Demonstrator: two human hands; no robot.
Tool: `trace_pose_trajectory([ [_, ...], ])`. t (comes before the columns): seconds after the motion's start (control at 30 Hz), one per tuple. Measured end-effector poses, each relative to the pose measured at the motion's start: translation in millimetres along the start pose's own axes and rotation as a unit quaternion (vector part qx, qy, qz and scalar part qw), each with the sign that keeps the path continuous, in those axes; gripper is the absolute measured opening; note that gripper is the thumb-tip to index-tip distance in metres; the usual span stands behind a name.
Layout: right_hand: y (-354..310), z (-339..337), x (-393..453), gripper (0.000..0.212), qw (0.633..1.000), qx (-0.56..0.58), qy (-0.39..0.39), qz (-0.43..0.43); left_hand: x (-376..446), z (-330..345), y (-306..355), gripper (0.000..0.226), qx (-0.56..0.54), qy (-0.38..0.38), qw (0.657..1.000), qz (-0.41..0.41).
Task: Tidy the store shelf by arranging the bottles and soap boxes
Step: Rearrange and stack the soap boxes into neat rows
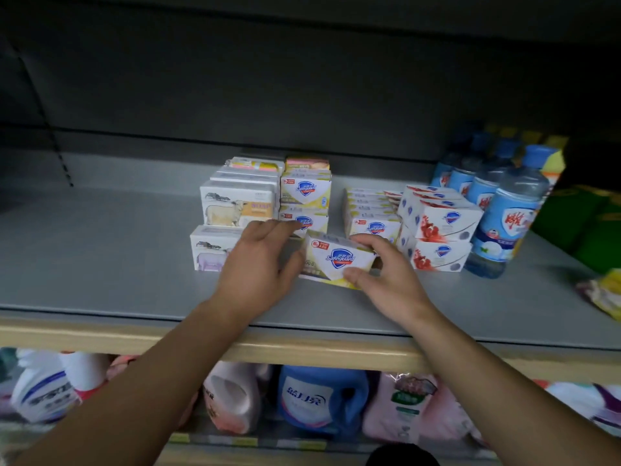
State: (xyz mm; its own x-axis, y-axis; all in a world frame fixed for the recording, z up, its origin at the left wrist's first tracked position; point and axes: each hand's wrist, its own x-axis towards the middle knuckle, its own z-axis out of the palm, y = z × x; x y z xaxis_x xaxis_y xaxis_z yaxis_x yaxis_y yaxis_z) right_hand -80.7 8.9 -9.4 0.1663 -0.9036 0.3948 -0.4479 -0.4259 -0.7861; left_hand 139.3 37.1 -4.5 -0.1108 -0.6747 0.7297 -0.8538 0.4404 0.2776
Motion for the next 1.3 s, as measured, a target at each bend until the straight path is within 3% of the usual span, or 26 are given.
trace_pose_trajectory([
  [0.2, 16.0, -13.4, -4.1, 0.049, 0.999, 0.027, -0.011, 0.036, 2.5, 25.3, 29.0, 0.049, -0.251, -0.09, 0.958, -0.109],
  [0.3, 21.1, -13.2, -4.8, 0.052, 0.999, 0.038, -0.012, 0.022, 1.5, 33.7, 26.1, 0.041, -0.32, -0.084, 0.925, -0.185],
  [0.37, 23.6, -12.7, -5.0, 0.065, 0.997, 0.077, -0.027, 0.012, 3.3, 35.4, 21.0, 0.037, -0.358, -0.069, 0.904, -0.223],
  [0.47, 27.9, -12.2, -4.9, 0.083, 0.989, 0.134, -0.069, -0.003, 5.0, 36.0, 19.2, 0.028, -0.441, -0.057, 0.847, -0.292],
  [0.53, 29.4, -12.2, -5.3, 0.08, 0.988, 0.134, -0.076, -0.015, 5.4, 37.5, 20.3, 0.015, -0.459, -0.06, 0.83, -0.311],
  [0.6, 31.2, -12.1, -4.5, 0.07, 0.991, 0.12, -0.064, -0.011, 6.1, 37.3, 20.3, 0.004, -0.457, -0.055, 0.828, -0.32],
  [0.67, 32.1, -13.0, -4.4, 0.056, 0.99, 0.131, -0.053, 0.014, 6.6, 35.6, 20.8, 0.017, -0.454, -0.05, 0.832, -0.316],
  [0.77, 24.3, -12.3, -4.4, 0.019, 0.977, 0.201, -0.034, 0.06, 6.0, 32.0, 22.9, 0.032, -0.465, -0.062, 0.826, -0.314],
  [0.87, 18.9, -12.6, -2.9, 0.047, 0.97, 0.218, -0.006, 0.109, 4.8, 31.5, 25.8, 0.054, -0.411, -0.084, 0.857, -0.3],
  [1.03, 17.5, -11.9, -0.2, 0.047, 0.97, 0.2, 0.017, 0.138, 2.6, 29.3, 28.8, 0.069, -0.337, -0.087, 0.887, -0.302],
  [1.23, 21.2, -15.1, -1.8, 0.032, 0.963, 0.246, 0.014, 0.111, 3.8, 28.9, 27.3, 0.034, -0.378, -0.098, 0.875, -0.286],
  [1.3, 22.7, -15.3, -4.4, 0.04, 0.966, 0.248, -0.011, 0.075, 3.8, 29.6, 26.7, 0.029, -0.403, -0.094, 0.864, -0.287],
])
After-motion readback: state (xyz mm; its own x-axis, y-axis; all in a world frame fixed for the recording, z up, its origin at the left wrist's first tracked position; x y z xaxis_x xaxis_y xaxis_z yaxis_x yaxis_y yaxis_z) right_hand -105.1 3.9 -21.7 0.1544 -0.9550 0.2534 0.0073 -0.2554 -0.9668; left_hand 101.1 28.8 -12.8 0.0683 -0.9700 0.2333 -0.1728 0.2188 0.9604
